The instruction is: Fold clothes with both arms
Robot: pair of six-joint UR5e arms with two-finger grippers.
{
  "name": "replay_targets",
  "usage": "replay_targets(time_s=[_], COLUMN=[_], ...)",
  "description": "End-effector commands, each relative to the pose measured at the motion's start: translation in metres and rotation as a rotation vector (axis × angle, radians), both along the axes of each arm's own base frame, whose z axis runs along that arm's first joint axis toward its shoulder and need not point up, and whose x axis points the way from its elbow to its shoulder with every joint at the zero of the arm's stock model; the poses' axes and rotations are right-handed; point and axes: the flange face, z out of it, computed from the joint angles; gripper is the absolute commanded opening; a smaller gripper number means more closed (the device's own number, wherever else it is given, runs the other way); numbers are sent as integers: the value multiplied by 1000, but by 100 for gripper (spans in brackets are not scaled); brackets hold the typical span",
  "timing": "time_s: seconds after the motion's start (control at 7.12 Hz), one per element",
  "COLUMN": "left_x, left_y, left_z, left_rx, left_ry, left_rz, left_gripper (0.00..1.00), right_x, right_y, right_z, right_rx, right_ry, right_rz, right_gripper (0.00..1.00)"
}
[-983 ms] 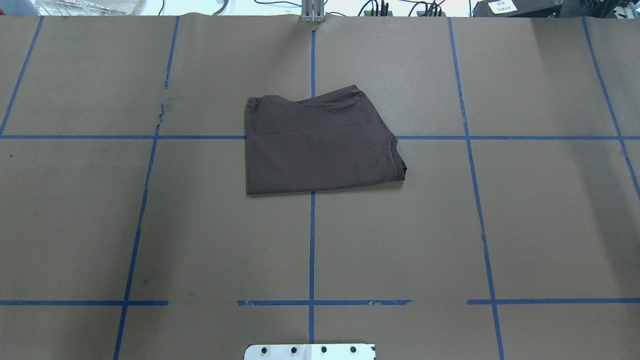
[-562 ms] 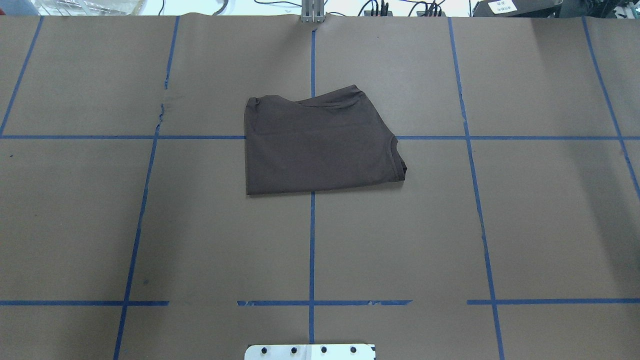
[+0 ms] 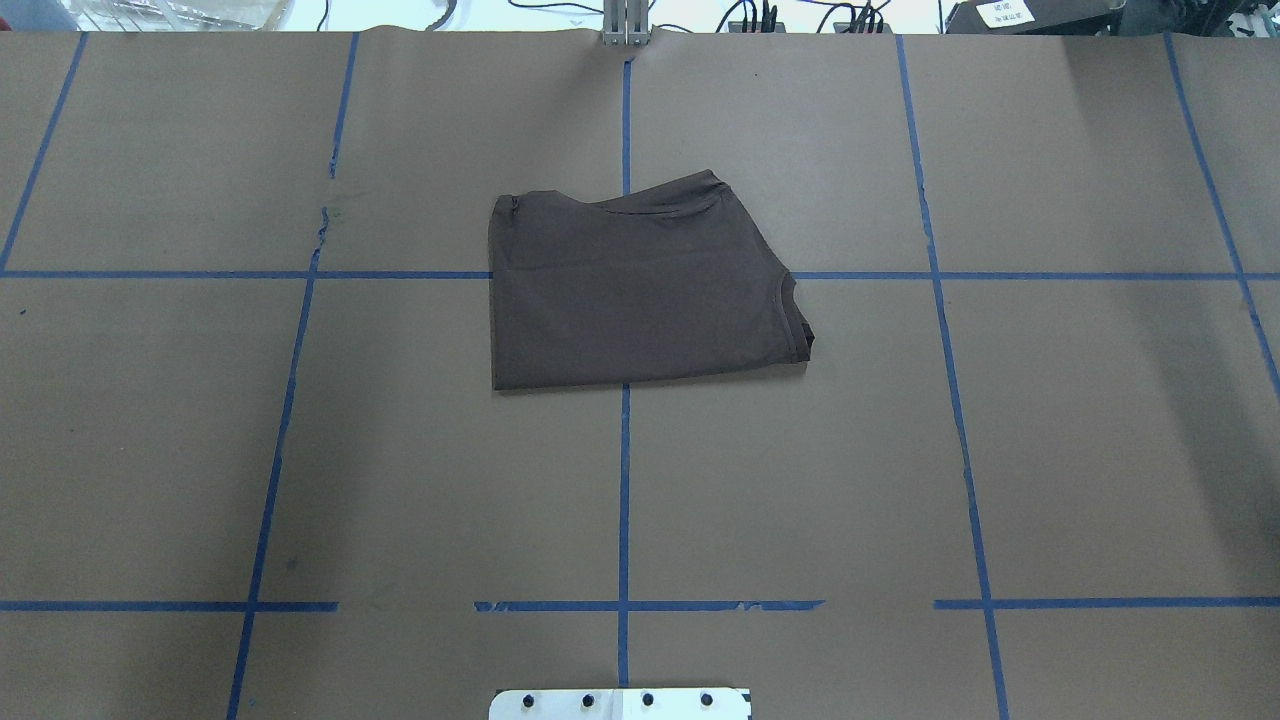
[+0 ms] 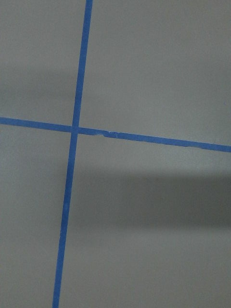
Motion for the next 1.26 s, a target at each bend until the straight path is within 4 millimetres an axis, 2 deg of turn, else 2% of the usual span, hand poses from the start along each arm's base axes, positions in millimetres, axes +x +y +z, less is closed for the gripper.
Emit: replay_targets(time_s=[0.0, 0.7, 0.84, 0.98, 1.12], left_x=[0, 1, 2, 2, 2], left_y=[-1, -5, -7, -12, -16], left_z=[-3, -5, -13, -2, -6], left_rx=[2, 6, 26, 16, 22], left_ry=[5, 8, 11, 7, 10], left_rz=[-2, -2, -2, 0, 0], left_gripper=[100, 100, 100, 100, 100], right_x=[-3, -3, -3, -4, -4], right_y=[9, 9, 9, 9, 9], right_z=[-8, -13, -14, -14, -14], right_rx=[13, 25, 29, 25, 25], right_ry=[0, -2, -2, -3, -3], right_rz=[-7, -7, -7, -4, -4], right_gripper=[100, 100, 100, 100, 100])
